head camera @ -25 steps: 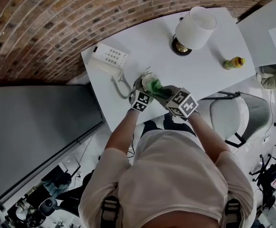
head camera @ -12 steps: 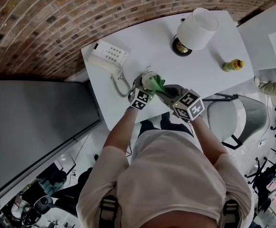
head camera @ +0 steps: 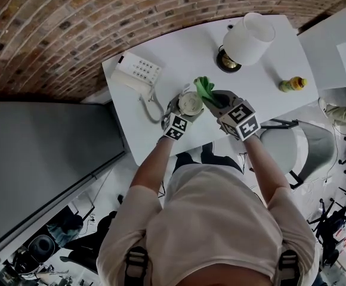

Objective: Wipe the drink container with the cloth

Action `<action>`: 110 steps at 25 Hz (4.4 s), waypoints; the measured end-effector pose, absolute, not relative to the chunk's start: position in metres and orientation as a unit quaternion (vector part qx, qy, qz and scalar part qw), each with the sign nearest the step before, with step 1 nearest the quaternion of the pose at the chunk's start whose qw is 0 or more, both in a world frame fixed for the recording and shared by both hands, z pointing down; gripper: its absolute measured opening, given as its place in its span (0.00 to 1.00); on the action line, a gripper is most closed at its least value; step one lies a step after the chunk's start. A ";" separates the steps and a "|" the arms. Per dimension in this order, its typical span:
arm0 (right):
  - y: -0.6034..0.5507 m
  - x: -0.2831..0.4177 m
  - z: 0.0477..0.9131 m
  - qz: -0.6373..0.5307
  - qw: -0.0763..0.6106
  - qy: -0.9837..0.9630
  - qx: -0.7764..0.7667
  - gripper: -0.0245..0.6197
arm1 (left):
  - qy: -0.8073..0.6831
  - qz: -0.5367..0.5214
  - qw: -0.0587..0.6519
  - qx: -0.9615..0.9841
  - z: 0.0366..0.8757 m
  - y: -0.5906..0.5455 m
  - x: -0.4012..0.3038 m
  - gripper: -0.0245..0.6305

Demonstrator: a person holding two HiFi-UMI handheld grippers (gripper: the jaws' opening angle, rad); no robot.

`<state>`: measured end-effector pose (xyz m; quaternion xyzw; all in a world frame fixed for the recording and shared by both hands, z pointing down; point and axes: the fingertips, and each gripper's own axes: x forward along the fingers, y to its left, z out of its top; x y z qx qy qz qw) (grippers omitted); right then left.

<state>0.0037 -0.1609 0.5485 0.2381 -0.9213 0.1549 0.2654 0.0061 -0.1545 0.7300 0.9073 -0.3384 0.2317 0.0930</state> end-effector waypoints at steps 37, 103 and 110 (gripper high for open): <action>-0.128 -0.053 0.596 0.310 0.265 -0.896 0.176 0.10 | -0.337 0.220 0.096 0.910 0.729 -0.155 0.006 0.67; -0.172 -0.077 0.597 0.238 0.374 -0.875 0.194 0.10 | -0.335 0.213 0.122 0.910 0.730 -0.161 0.006 0.67; -0.149 -0.083 0.599 0.239 0.393 -0.874 0.155 0.10 | -0.327 0.234 0.106 0.909 0.733 -0.155 0.009 0.67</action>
